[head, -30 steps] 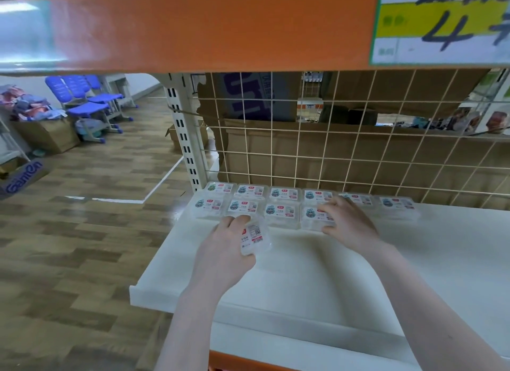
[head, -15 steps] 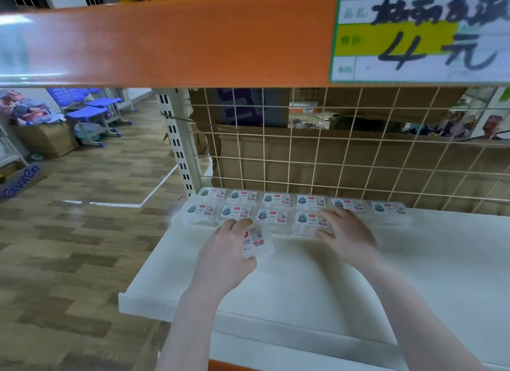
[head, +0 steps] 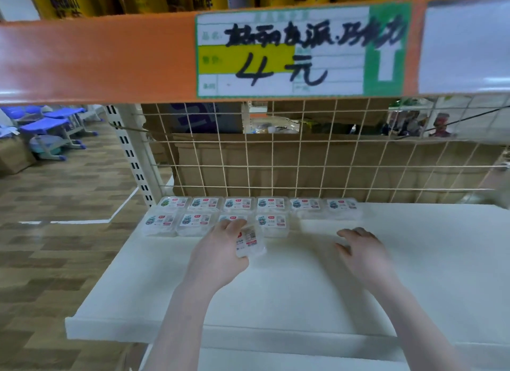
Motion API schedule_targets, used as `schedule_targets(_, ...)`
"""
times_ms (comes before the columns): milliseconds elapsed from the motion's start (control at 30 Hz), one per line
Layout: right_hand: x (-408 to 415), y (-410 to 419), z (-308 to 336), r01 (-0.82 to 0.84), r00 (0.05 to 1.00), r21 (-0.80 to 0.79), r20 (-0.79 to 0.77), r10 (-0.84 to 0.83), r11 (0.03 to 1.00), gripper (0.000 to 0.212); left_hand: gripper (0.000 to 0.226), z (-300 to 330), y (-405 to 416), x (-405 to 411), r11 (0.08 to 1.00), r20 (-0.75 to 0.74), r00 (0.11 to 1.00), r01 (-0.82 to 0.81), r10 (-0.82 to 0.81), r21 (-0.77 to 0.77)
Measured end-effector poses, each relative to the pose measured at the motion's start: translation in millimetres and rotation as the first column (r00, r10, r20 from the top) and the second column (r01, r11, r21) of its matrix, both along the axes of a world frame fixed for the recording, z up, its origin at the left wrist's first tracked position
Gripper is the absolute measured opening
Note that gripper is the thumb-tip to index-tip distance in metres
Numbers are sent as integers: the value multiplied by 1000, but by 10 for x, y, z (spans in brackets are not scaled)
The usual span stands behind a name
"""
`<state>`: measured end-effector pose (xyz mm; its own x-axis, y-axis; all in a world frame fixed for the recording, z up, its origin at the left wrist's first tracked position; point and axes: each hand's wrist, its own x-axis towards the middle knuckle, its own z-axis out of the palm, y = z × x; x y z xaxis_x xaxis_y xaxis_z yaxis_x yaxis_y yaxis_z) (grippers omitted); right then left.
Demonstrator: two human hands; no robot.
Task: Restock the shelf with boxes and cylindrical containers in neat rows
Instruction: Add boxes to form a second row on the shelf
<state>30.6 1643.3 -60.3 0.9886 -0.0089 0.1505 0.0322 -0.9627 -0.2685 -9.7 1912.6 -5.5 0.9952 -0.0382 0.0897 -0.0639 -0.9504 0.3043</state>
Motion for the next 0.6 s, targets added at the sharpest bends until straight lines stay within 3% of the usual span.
schedule_targets(367,-193,-517,26,132,991,40,23,-133,990,26,69,163,-749,427,988,-57,986,157,-157,0)
schedule_targets(600,-212,-771,80,157,987,59,29,-159,986,32,68,109,-1119,699,969,-44,970,240,-237,62)
